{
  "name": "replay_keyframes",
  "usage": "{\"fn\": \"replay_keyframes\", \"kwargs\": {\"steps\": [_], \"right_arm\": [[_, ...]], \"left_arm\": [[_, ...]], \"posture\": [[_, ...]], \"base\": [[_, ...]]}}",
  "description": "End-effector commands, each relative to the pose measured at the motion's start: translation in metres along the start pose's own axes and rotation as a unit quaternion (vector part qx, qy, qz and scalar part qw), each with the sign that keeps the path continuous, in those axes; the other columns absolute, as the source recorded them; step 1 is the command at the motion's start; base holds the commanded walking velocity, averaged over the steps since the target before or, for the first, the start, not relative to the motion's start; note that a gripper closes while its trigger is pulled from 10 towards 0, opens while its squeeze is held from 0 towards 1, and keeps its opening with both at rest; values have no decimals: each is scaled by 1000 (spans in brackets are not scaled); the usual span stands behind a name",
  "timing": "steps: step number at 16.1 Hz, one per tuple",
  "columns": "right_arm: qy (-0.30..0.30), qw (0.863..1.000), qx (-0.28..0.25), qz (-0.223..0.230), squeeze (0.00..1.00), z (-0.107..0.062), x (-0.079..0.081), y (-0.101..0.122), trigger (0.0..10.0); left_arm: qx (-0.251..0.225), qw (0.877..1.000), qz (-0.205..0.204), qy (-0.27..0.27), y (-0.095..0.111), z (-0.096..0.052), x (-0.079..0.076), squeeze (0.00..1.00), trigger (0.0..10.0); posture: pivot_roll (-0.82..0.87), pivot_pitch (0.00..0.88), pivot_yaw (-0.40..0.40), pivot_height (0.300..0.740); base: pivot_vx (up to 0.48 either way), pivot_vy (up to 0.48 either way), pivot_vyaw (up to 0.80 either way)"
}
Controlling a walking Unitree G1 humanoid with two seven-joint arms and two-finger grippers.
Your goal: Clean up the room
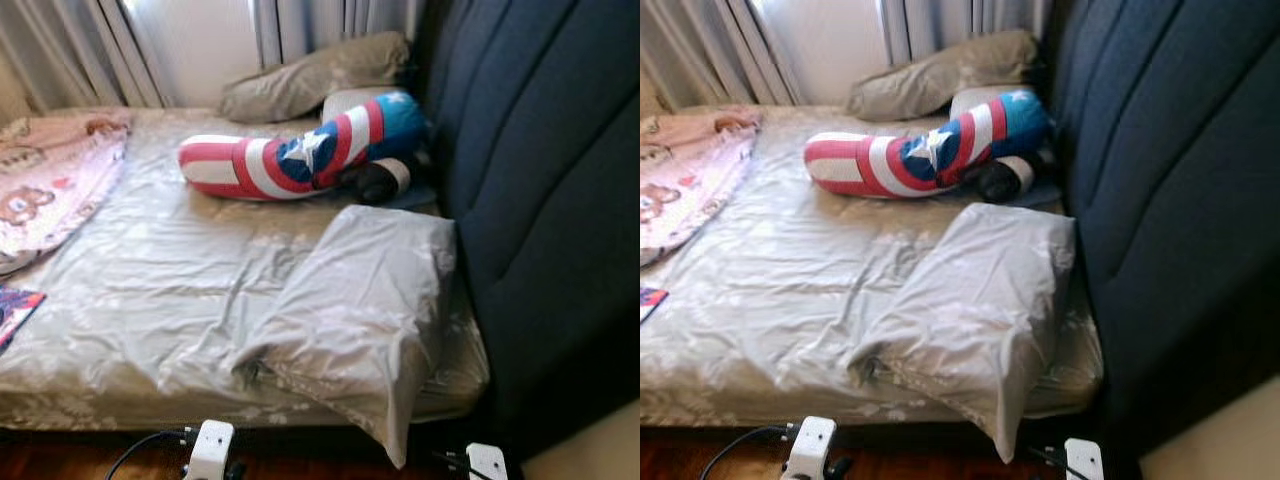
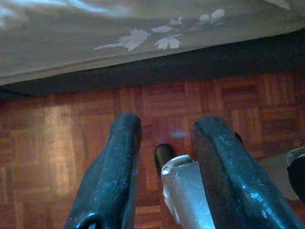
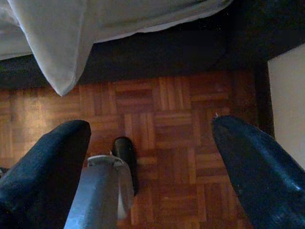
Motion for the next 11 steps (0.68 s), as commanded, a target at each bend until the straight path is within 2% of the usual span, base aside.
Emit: {"fn": "replay_keyframes", "kwargs": {"steps": [1,6,9,11], "right_arm": [[3,1000,1,5,0,0,2,-1,10000],[3,1000,2,3,0,0,2,-1,10000],[3,1000,1,2,0,0,2,-1,10000],[3,1000,1,2,0,0,2,-1,10000]], "left_arm": [[9,1000,-8,3,-6,-1,1,0,10000],[6,1000,-27,13,-5,-1,3,0,10000],[10,1000,-23,13,-5,-1,3,0,10000],[10,1000,-17,11,-5,-1,2,0,10000]], "posture": [[4,0,11,740],[8,0,9,740],[8,0,7,740],[7,0,6,740]], "base": [[0,0,0],[0,0,0],[0,435,0],[0,0,0]]}}
Point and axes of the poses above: a point about 5 cm out from each wrist's last joint towards the gripper, its own z axis pointing out of the wrist towards the gripper, its own y axis along the axis of the wrist's last joint, x = y × z, the point moved 3 cm from there along z, pointing out of the wrist towards the gripper, and after that the axes turned 14 degrees about z, right-handed, at the moved point
